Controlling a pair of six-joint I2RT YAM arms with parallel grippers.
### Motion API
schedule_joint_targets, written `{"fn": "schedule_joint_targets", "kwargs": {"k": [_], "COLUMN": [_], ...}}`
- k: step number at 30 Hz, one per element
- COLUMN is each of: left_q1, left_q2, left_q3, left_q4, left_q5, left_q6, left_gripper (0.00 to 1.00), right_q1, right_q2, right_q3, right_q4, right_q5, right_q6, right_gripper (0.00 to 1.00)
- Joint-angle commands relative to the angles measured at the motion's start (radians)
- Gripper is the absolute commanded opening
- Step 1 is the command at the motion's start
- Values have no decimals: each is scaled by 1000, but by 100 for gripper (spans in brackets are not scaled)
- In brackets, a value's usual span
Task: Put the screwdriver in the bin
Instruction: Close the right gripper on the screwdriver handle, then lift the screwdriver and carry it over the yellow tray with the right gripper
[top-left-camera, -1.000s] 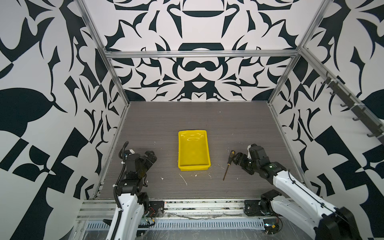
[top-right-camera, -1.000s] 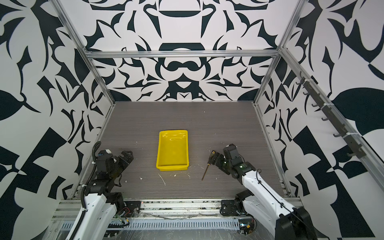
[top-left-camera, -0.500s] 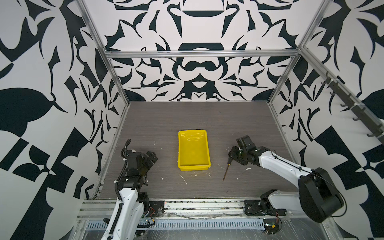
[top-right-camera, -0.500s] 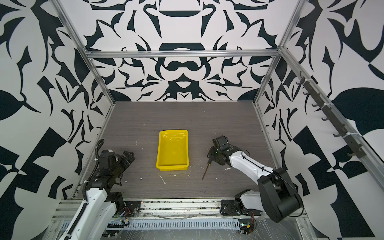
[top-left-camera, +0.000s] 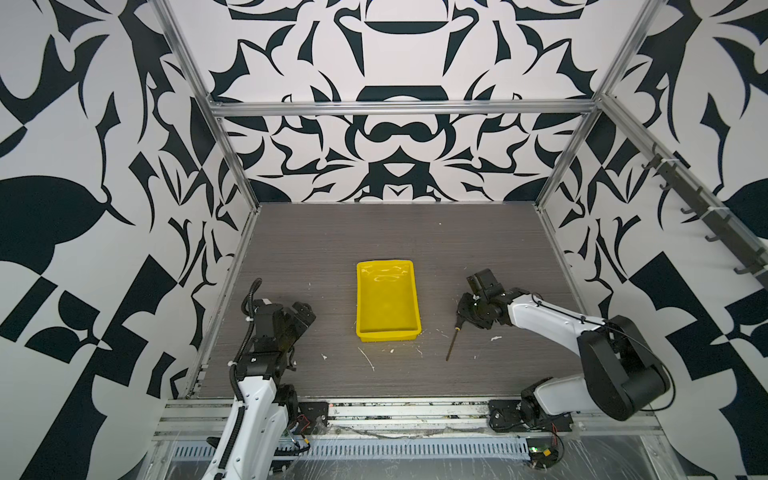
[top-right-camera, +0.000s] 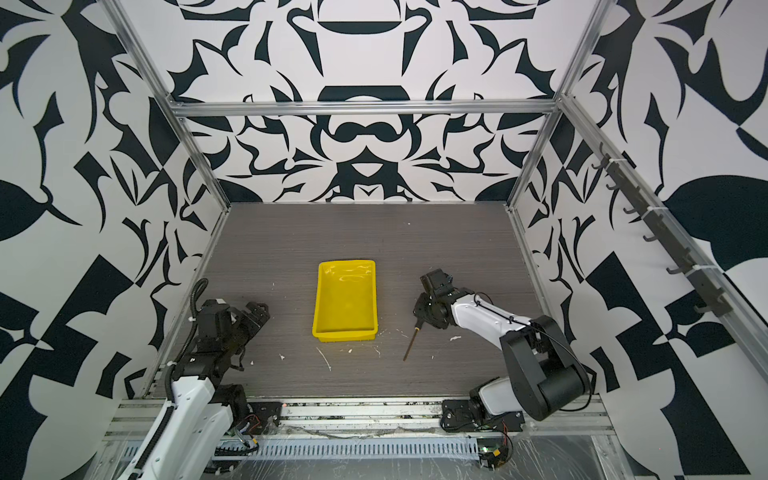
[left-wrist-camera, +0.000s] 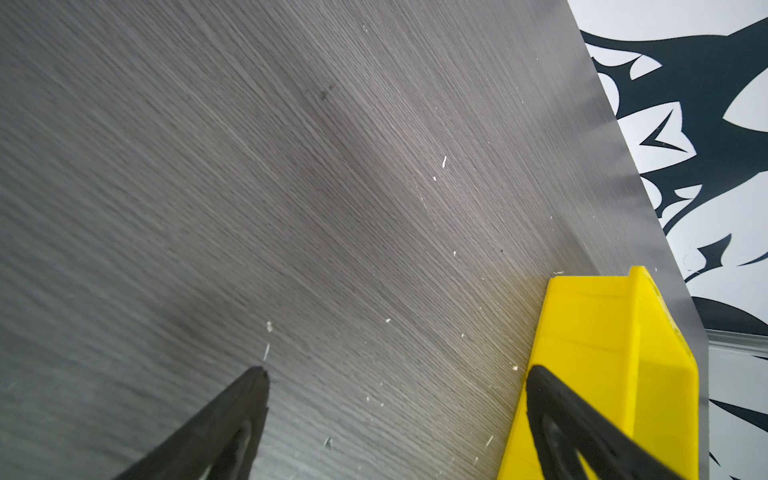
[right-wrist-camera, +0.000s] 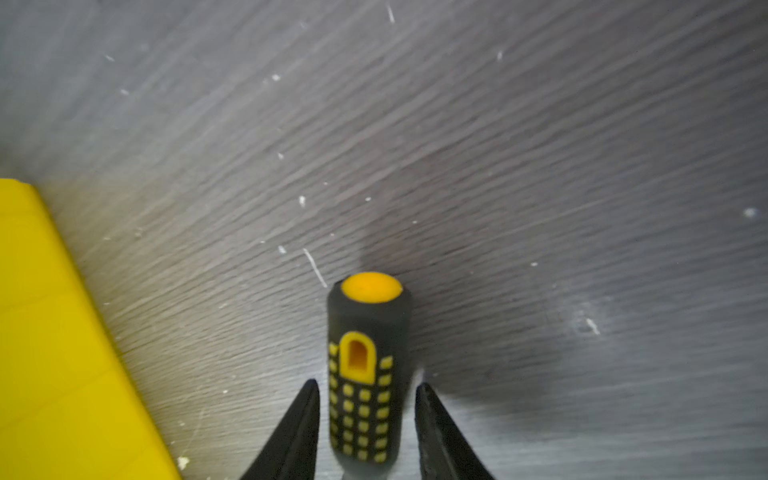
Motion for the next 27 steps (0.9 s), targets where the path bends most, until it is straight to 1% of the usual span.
{"fn": "schedule_joint_targets", "kwargs": {"k": [1,9,14,15,17,18,19,22,27], "left_q1": [2,3,2,3,3,3,2,2,3], "left_q2": [1,-4,1,1,4,7,9,14,24], "left_q3": [18,16,15,16,16,17,18,18,20], "left_q4": [6,9,9,9,10,9,9,10,15], "left_q5": [4,5,5,5,5,5,4,5,5], "left_q6": [-14,-13,-21,-21,-20,-21,-21,-21,-21], "left_gripper": [99,99,99,99,99,99,99,99,99], "right_q1": [7,21,28,31,35,36,39,44,52], "right_q2": [5,-1,-5,-8,-20,-28,-39,-81,-138], "right_q3": [5,-12,-13,-10,0,7,18,61,183], "right_q4": [9,13,-3,-9,-32,-46,-66,-137,-236], "right_q5": [-3,17,39,44,60,72,87,144,187], "right_q6": [-14,-11,-14,-15,-24,-29,-38,-69,-121], "right_gripper": [43,40,23,21,12,10,6,0,0]}}
